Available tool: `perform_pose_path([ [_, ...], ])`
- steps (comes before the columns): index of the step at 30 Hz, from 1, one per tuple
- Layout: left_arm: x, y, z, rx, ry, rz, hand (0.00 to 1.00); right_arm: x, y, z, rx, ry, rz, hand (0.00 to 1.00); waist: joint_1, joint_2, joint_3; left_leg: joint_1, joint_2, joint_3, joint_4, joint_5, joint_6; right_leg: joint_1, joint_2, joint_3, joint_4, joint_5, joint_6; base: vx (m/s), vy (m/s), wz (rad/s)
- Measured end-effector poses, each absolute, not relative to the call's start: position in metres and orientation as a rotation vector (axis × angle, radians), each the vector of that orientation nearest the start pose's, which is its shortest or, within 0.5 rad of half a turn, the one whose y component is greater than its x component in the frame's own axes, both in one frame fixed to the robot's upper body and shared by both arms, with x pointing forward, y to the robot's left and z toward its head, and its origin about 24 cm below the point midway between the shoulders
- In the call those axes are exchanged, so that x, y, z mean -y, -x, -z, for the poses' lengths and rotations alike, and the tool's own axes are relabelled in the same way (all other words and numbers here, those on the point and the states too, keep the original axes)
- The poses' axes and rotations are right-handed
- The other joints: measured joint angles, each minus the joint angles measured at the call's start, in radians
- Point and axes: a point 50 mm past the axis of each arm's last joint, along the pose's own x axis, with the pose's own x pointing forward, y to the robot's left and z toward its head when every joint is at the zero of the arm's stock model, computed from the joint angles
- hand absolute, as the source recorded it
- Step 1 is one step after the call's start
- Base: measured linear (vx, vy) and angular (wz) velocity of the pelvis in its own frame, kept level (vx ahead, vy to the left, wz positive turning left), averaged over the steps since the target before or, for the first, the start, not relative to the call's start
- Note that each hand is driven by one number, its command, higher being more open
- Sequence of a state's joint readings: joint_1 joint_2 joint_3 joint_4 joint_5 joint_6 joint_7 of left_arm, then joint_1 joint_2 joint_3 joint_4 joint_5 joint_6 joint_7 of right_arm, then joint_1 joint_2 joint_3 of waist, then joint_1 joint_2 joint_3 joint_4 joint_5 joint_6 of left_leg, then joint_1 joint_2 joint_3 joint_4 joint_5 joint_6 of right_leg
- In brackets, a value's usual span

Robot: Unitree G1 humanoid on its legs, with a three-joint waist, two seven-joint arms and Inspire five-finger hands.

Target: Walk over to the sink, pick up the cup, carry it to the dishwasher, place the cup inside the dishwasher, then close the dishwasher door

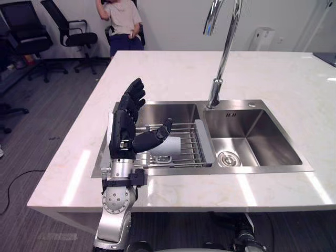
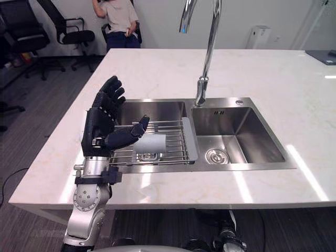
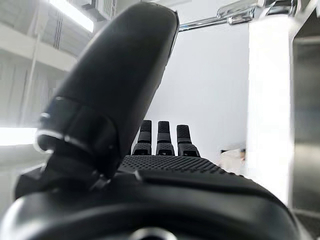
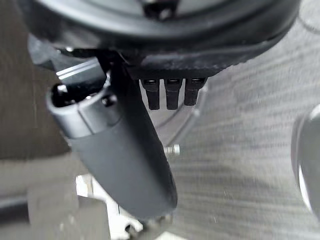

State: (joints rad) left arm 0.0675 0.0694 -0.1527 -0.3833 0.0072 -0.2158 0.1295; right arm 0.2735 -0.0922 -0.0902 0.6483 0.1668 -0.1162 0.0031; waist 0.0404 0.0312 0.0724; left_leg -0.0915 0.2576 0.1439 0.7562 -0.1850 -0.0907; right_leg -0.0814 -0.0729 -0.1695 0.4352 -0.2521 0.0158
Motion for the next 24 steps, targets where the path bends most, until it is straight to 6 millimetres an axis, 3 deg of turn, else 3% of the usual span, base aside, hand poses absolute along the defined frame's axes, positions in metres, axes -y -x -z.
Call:
perform_pose_path([
  [1,-0.129,-0.224,-0.136,0.547,-0.03,0.038,0.9,0.209,-0.107,0.125,-0.773,-0.091,0.256,0.9,0.004,-0.005,0.001,-0.009,-0.004,-0.006,-0.002,-0.003,0.0,0.006,-0.004,0.0,-0.02,0.012,-0.005,0.05,0.02,0.11],
  [2,-0.124,-0.226,-0.14,0.565,-0.065,0.065,0.9,0.208,-0.109,0.125,-0.77,-0.092,0.253,0.9,0.008,-0.012,0.002,-0.01,-0.028,-0.025,-0.065,-0.088,-0.009,0.008,-0.012,-0.001,-0.042,0.026,-0.001,0.03,0.019,0.08],
  [3,-0.121,-0.228,-0.141,0.574,-0.09,0.086,0.9,0.208,-0.11,0.125,-0.766,-0.095,0.256,0.9,0.008,-0.013,0.001,-0.009,-0.046,-0.031,-0.121,-0.106,-0.001,0.008,-0.019,-0.001,-0.044,0.03,0.003,0.05,0.067,0.14],
  [5,-0.108,-0.234,-0.139,0.573,-0.183,0.175,0.9,0.216,-0.113,0.124,-0.767,-0.073,0.255,0.9,-0.002,0.01,-0.016,0.015,-0.092,-0.038,-0.346,-0.035,0.009,0.01,-0.022,0.009,-0.05,0.035,0.016,0.04,0.131,0.05],
  [6,-0.108,-0.234,-0.136,0.563,-0.213,0.192,0.9,0.213,-0.115,0.123,-0.762,-0.076,0.243,0.9,-0.005,0.006,-0.018,0.039,-0.103,-0.035,-0.384,-0.034,0.008,0.01,-0.02,0.04,-0.058,0.04,0.023,0.01,0.141,-0.12],
  [14,-0.095,-0.245,-0.1,0.415,-0.381,0.302,0.9,0.194,-0.099,0.137,-0.847,-0.118,0.185,0.9,-0.006,-0.017,-0.033,0.087,-0.149,0.0,-0.531,0.018,0.016,-0.003,-0.041,0.094,-0.104,0.066,0.056,-0.04,0.063,-0.05],
  [18,-0.088,-0.252,-0.098,0.412,-0.434,0.344,0.9,0.196,-0.092,0.141,-0.88,-0.116,0.19,0.9,-0.019,-0.019,-0.038,0.108,-0.151,0.004,-0.597,0.056,0.01,-0.01,-0.034,0.099,-0.118,0.078,0.053,0.01,-0.028,-0.04],
  [24,-0.099,-0.271,-0.076,0.314,-0.588,0.357,0.9,0.204,-0.087,0.145,-0.92,-0.094,0.197,0.9,-0.043,-0.017,-0.053,0.138,-0.144,0.009,-0.686,0.095,0.008,-0.008,-0.009,0.118,-0.182,0.126,0.041,0.02,-0.017,-0.14],
])
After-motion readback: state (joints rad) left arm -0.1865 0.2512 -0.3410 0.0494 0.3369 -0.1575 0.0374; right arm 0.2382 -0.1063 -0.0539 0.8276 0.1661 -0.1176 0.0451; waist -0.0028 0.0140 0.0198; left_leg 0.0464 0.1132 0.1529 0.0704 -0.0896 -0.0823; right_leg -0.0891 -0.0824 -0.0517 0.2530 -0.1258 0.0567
